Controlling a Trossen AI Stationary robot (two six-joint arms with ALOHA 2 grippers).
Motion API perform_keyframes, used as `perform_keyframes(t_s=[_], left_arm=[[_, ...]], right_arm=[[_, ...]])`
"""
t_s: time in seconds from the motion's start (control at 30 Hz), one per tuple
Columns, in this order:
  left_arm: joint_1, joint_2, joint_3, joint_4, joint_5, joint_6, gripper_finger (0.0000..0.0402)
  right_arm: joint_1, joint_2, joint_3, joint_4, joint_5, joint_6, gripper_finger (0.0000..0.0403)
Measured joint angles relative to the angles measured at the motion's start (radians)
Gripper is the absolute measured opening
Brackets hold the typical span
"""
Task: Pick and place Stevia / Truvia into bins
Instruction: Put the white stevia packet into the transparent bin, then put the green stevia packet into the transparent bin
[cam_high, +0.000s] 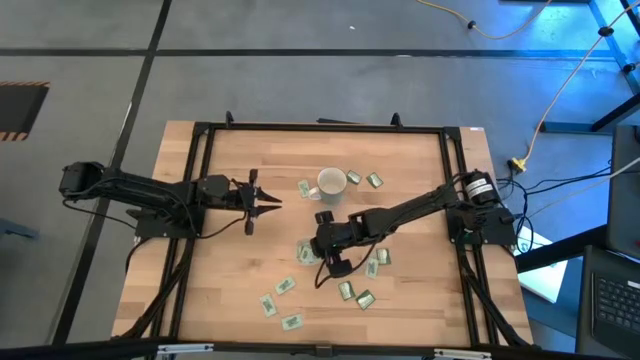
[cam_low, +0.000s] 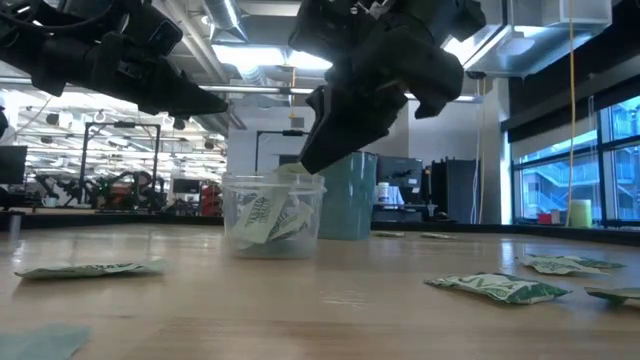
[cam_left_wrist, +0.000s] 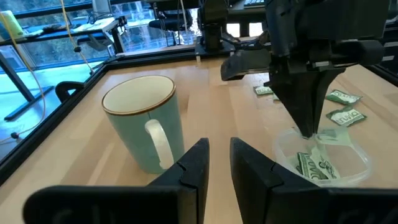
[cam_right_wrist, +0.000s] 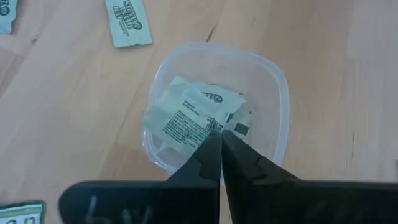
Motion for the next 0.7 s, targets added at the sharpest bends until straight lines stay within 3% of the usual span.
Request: perform_keyframes(t_s=[0.13, 0.37, 0.7], left_arm=[[0.000, 0.000, 0.000, 0.000, 0.000, 0.000, 0.0059], [0.000, 0.000, 0.000, 0.000, 0.000, 0.000, 0.0059], [0.000, 0.000, 0.000, -0.016, 0.000, 0.000, 0.0059]], right_arm=[[0.000, 0.000, 0.001, 0.004, 0.000, -0.003, 0.0015], [0.000, -0.017, 0.002, -0.005, 0.001, 0.034, 0.0067], [0.051, -0.197, -0.072, -0.319, 0.028, 0.297, 0.0089]])
